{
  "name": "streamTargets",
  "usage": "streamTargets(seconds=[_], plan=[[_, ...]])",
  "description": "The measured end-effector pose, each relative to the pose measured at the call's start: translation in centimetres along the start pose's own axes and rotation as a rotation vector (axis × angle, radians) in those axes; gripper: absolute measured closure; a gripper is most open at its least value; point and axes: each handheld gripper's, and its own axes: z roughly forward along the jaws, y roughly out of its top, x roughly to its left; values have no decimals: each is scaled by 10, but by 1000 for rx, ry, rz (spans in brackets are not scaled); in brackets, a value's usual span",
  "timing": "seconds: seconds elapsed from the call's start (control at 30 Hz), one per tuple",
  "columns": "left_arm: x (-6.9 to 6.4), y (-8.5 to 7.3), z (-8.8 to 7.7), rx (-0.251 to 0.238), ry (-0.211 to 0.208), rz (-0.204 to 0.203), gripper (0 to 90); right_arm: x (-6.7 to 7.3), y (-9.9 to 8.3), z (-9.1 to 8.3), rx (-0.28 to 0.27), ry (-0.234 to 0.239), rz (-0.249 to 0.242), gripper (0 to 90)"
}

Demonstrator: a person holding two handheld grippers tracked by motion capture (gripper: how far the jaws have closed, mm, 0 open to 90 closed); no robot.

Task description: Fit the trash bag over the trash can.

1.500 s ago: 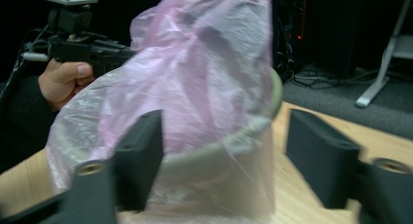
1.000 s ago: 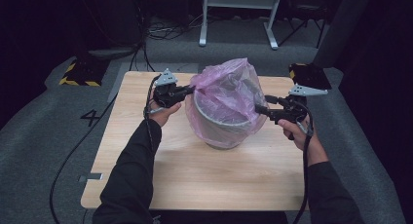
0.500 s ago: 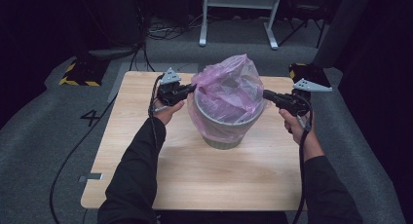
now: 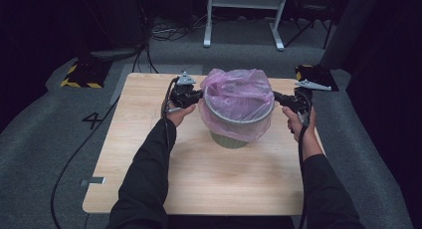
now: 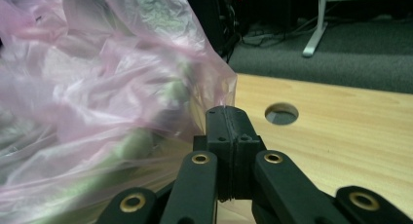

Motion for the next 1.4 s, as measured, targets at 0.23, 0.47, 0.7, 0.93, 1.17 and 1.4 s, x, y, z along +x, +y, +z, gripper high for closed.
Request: streamTargets(seconds=[0.23,0.47,0.7,0.93,1.17,1.4], plan=[[-5,-10,19,63,-17,-18,891,-2,-9,11,56,22,-13,900],[-7,-21,15,46,-62,-29,894,1,-18,12,70,106,-28,900],[-23,-40,-9,28,-129,35,893,8,-37,-7,68,198,-48,900],[-35,-51,-30,15,-151,73,883,20,-51,-29,48,248,-97,900],[-21,-43,-54,-68,-97,52,660,14,-40,-45,-13,160,-118,900],[-14,-29,-68,-168,-88,-17,331,15,-26,-48,-48,124,-134,872]])
